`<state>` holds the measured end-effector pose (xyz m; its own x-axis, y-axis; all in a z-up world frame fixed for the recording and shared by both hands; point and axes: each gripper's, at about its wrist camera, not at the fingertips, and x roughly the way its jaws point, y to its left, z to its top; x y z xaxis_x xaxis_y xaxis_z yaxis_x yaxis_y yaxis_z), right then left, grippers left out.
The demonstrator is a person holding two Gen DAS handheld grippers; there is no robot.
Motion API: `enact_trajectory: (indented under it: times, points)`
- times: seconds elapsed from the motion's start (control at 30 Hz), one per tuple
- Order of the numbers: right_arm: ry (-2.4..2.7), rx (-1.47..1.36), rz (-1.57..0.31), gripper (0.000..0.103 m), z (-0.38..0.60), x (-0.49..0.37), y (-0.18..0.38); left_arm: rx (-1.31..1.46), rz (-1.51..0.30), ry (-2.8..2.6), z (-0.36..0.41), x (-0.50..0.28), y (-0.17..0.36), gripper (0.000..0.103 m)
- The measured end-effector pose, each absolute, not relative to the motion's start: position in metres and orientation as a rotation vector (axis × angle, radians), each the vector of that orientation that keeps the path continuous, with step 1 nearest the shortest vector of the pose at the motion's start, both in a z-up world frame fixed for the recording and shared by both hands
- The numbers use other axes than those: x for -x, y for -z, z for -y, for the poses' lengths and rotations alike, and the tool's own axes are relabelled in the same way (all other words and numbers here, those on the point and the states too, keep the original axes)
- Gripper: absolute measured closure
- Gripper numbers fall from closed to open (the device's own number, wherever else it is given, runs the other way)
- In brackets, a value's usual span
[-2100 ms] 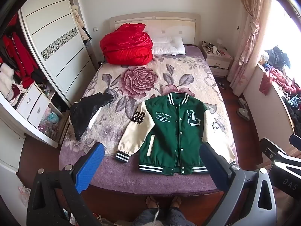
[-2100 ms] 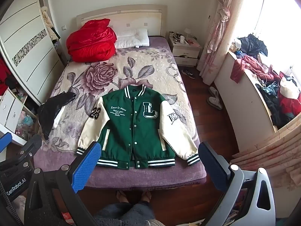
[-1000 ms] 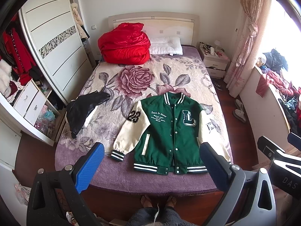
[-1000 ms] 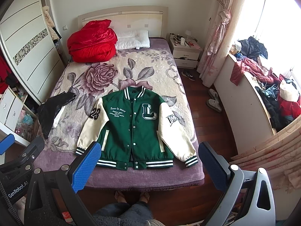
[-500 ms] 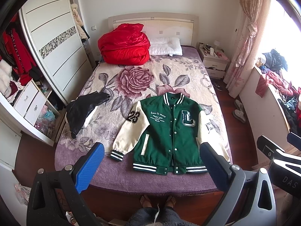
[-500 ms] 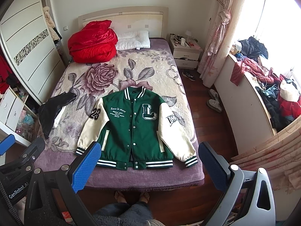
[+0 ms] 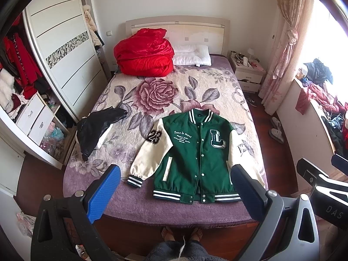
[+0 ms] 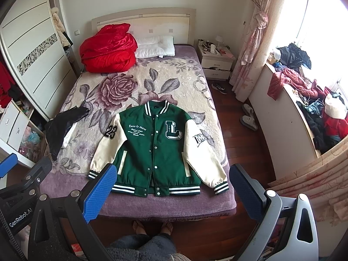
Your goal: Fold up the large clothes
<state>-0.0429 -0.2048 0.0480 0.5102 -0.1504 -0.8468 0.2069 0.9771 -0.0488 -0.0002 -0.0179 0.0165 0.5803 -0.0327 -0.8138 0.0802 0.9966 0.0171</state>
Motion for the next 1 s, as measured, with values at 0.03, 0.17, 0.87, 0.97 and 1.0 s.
enact_trajectory:
  times: [0.03, 0.17, 0.87, 0.97, 1.0]
  points:
    - [0.216, -0.061, -1.013, 0.000, 0.205, 0.042, -0.050, -0.054, -0.948, 0.067, 0.018, -0.001, -0.017, 0.000]
    - [0.215, -0.060, -1.013, 0.000, 0.205, 0.043, -0.049, -0.053, -0.951, 0.068, 0.019, -0.003, -0.019, 0.000]
    - [0.218, -0.061, -1.013, 0.000, 0.206, 0.036, -0.059, -0.053, -0.937, 0.074, 0.014, -0.011, -0.019, 0.000]
    - [0.217, -0.063, -1.012, 0.000, 0.208, 0.037, -0.058, -0.052, -0.938, 0.077, 0.011, -0.014, -0.017, 0.000]
    - [0.219, -0.065, -1.014, 0.000, 0.208, 0.034, -0.060, -0.054, -0.937, 0.077, 0.011, -0.015, -0.017, 0.000]
